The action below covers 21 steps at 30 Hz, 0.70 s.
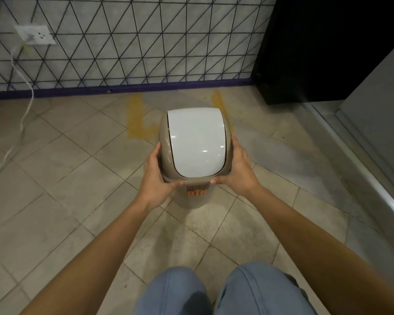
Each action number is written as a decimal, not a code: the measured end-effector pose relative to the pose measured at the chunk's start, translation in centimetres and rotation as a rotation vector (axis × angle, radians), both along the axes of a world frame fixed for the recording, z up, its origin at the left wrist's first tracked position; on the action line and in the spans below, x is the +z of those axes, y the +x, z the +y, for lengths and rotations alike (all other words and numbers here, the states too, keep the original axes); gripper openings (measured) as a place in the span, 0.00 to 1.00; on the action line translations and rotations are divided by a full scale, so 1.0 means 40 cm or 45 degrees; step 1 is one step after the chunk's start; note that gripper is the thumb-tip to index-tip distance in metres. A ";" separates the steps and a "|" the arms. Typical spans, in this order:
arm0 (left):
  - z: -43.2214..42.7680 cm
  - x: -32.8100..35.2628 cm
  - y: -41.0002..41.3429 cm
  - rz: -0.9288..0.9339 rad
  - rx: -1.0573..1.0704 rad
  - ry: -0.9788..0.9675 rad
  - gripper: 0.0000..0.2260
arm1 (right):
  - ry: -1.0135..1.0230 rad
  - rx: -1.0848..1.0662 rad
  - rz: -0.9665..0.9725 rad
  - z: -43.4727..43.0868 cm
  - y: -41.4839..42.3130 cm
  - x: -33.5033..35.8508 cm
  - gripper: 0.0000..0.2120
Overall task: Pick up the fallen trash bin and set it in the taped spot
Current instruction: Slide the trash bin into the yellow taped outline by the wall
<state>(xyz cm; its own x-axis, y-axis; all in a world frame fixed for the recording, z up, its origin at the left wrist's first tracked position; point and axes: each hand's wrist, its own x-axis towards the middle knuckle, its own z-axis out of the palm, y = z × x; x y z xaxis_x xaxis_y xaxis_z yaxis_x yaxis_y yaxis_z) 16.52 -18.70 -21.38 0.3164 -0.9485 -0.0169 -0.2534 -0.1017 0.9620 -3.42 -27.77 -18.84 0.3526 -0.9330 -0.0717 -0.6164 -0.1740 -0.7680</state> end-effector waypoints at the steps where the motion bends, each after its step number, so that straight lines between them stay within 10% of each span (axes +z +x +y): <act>1: -0.010 -0.002 0.005 0.007 0.027 0.016 0.51 | 0.000 -0.004 -0.007 -0.011 0.005 -0.003 0.64; 21: -0.136 -0.035 0.077 0.216 0.103 0.125 0.49 | 0.116 0.001 -0.361 -0.157 0.061 -0.066 0.51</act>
